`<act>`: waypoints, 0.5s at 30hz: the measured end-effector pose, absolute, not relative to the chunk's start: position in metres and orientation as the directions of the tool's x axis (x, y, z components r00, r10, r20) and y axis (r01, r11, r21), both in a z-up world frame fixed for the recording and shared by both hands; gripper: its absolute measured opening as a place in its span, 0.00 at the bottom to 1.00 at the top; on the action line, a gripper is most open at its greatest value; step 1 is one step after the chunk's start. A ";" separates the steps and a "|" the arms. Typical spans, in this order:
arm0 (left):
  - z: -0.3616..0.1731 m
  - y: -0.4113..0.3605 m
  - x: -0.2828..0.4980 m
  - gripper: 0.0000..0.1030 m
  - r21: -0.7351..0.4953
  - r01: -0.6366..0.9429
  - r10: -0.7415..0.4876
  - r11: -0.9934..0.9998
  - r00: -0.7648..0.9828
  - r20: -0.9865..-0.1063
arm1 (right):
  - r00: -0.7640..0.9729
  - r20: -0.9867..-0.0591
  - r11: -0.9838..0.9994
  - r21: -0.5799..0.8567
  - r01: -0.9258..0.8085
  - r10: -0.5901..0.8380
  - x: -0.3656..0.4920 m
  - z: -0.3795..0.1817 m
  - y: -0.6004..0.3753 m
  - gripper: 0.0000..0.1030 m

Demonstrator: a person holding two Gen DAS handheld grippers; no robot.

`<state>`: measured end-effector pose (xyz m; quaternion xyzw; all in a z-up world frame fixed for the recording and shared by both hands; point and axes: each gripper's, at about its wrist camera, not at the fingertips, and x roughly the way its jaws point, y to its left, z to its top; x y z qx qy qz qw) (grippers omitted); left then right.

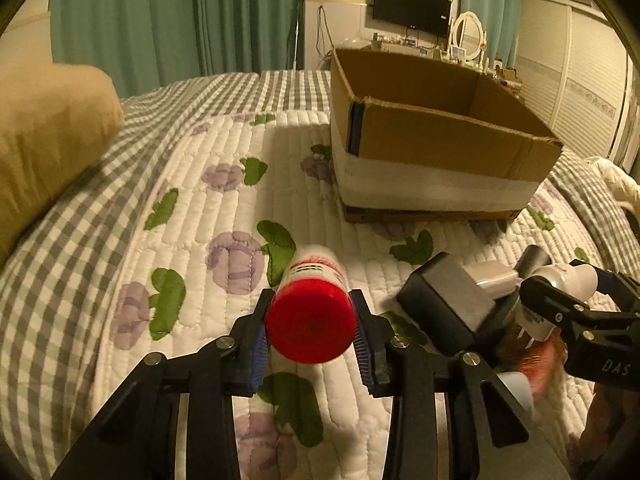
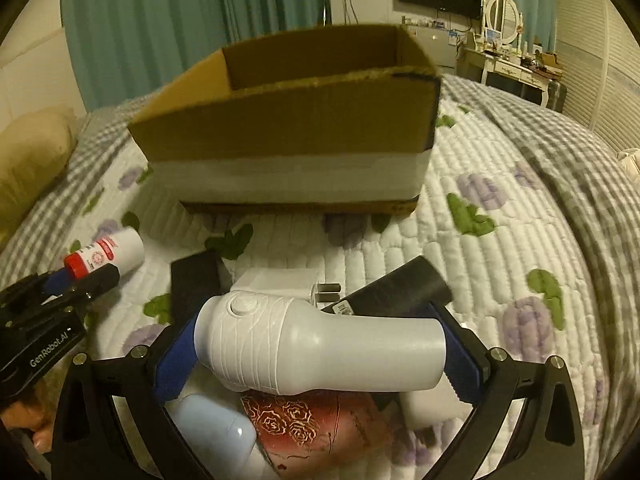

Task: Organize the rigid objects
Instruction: 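Carry the bottle in the left tool and massager in the right tool over the box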

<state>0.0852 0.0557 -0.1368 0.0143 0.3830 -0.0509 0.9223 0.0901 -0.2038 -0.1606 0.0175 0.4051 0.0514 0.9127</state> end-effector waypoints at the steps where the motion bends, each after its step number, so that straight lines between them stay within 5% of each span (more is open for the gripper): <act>1: -0.134 0.055 0.083 0.36 -0.012 0.106 -0.084 0.994 0.705 -0.705 | 0.673 -0.732 0.994 0.071 -0.078 0.105 0.088 -0.157 -0.204 0.99; 15: -0.085 0.051 0.046 0.35 0.007 0.113 -0.084 0.994 0.778 -0.623 | 0.761 -0.640 0.994 0.086 -0.067 0.107 0.032 -0.104 -0.218 0.99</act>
